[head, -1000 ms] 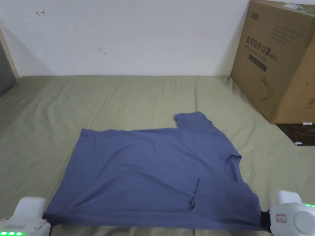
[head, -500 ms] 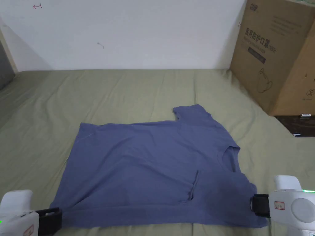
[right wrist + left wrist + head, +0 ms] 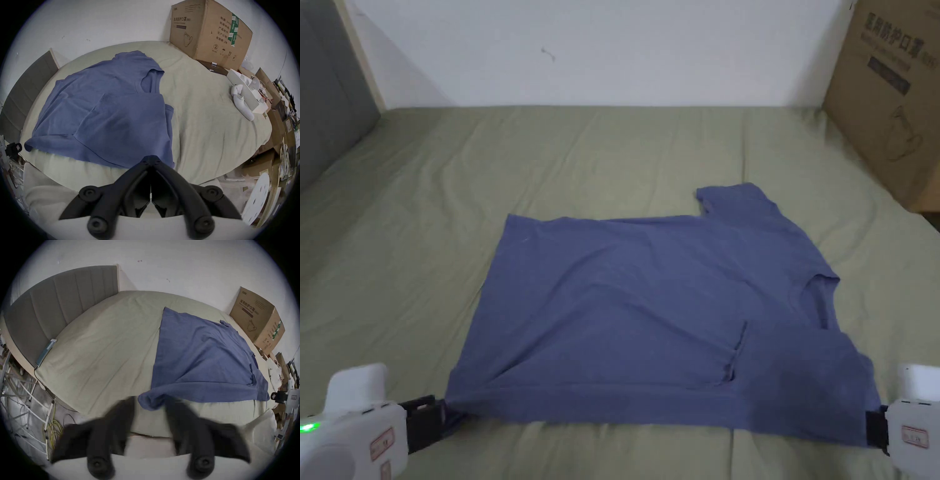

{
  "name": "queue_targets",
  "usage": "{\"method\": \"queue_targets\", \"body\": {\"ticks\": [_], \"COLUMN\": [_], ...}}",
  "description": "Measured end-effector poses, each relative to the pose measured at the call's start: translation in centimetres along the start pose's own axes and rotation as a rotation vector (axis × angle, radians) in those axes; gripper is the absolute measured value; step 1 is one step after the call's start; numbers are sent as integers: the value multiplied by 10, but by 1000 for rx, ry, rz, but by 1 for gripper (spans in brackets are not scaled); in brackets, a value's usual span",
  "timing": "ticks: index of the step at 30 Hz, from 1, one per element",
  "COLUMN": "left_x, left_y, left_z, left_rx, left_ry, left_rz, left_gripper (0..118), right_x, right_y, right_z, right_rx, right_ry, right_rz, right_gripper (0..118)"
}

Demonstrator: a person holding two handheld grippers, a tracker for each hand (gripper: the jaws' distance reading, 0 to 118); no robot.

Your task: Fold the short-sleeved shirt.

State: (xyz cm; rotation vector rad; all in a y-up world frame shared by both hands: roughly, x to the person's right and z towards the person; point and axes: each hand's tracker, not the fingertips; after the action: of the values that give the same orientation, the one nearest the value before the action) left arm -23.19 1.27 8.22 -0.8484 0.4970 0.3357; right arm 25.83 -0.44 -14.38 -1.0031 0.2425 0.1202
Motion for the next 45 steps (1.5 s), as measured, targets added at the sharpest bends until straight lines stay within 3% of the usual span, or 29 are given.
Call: {"method": "queue_targets", "body": {"ticks": [2, 4, 5, 6, 7, 8, 10, 17, 18, 19, 20, 21, 24, 25, 26, 27, 29, 31, 36, 41, 45], "left_x": [1, 4, 4, 6, 8, 7, 11, 12, 11, 12, 11, 11, 11, 11, 12, 13, 13, 14, 18, 16, 25], "left_y": [5, 11, 13, 14, 14, 13, 10, 15, 15, 14, 15, 15, 17, 18, 18, 19, 19, 21, 34, 76, 116], "left_z": [-6, -18, -28, -36, -46, -60, -72, -47, -46, -45, -44, -43, -44, -45, -45, -45, -41, -41, -32, -34, -53], "left_rx": [6, -22, -58, -90, -113, -146, -199, -140, -143, -143, -141, -137, -131, -133, -135, -137, -134, -137, -121, -73, -64], "left_ry": [-34, -41, -57, -69, -81, -75, -88, -60, -67, -73, -77, -79, -79, -78, -74, -73, -72, -73, -68, -74, -95], "left_rz": [8, 4, -1, -2, -10, -5, -32, -61, -61, -52, -44, -42, -34, -33, -37, -40, -47, -46, -83, -90, -115], "left_gripper": [86, 84, 73, 50, 14, 1, 1, 1, 1, 1, 1, 1, 1, 1, 1, 1, 1, 1, 1, 1, 1], "right_x": [-1, -1, -3, -3, -2, -1, 0, 17, 18, 20, 21, 22, 23, 23, 21, 21, 21, 22, 26, 26, 25], "right_y": [0, 0, 0, -1, -1, -2, -4, 4, 8, 13, 17, 20, 26, 24, 20, 17, 15, 15, 28, 72, 116], "right_z": [0, -1, -2, -2, -4, -5, -5, 0, -1, -4, -6, -7, -31, -40, -45, -45, -37, -31, -17, -2, -17], "right_rx": [-9, -13, -18, -22, -26, -31, -40, -35, -34, -30, -29, -27, -90, -137, -158, -156, -148, -124, -96, -21, 6], "right_ry": [9, -1, -9, -11, -15, -18, -17, 29, 26, 27, 28, 32, 44, 13, -15, -14, 35, 9, 46, 83, 58], "right_rz": [-14, -7, 1, 8, 10, 9, -3, -73, -76, -85, -94, -100, -79, -71, -43, -57, -62, -49, -86, -90, -71], "right_gripper": [0, 0, 0, 0, 0, 0, 0, 0, 11, 34, 65, 73, 72, 66, 27, 1, 1, 1, 1, 0, 0]}}
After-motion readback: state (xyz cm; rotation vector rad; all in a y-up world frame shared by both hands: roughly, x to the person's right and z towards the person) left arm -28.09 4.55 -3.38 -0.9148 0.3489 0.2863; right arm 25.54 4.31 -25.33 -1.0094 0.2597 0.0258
